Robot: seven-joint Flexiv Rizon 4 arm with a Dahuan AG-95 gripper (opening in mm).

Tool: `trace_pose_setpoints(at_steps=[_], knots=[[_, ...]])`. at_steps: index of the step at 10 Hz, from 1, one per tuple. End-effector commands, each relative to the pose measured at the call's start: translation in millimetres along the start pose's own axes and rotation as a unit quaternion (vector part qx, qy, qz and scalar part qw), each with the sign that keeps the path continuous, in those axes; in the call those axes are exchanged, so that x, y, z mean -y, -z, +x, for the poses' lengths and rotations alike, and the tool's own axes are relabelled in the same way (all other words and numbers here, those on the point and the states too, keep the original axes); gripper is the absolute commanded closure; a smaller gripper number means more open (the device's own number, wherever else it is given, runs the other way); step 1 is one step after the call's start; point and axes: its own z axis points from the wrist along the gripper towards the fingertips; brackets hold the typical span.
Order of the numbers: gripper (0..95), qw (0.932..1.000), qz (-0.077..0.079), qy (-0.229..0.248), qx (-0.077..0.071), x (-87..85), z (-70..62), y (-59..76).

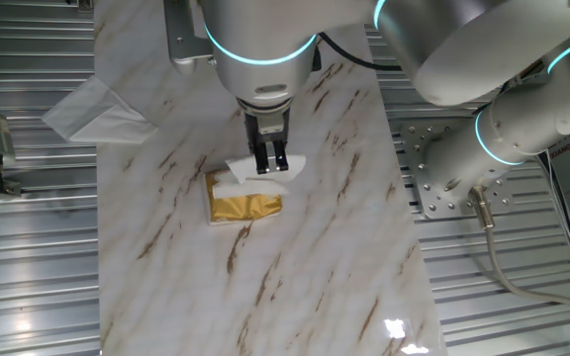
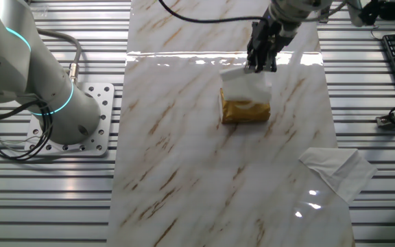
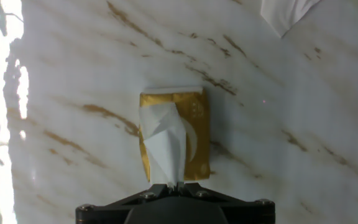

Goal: Pull out a napkin

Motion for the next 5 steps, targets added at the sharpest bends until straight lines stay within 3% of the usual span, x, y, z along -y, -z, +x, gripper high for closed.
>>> trace_pose_setpoints(at_steps=[1, 3, 5], knots=[[95.0, 0.9999, -0.008, 0.009, 0.000, 1.5, 0.0, 0.0], [95.0, 0.9996, -0.024, 0.008, 0.007, 1.0, -0.3, -0.3], [95.0, 0.9995, -0.030, -0.003, 0.011, -3.2, -3.8, -2.4]])
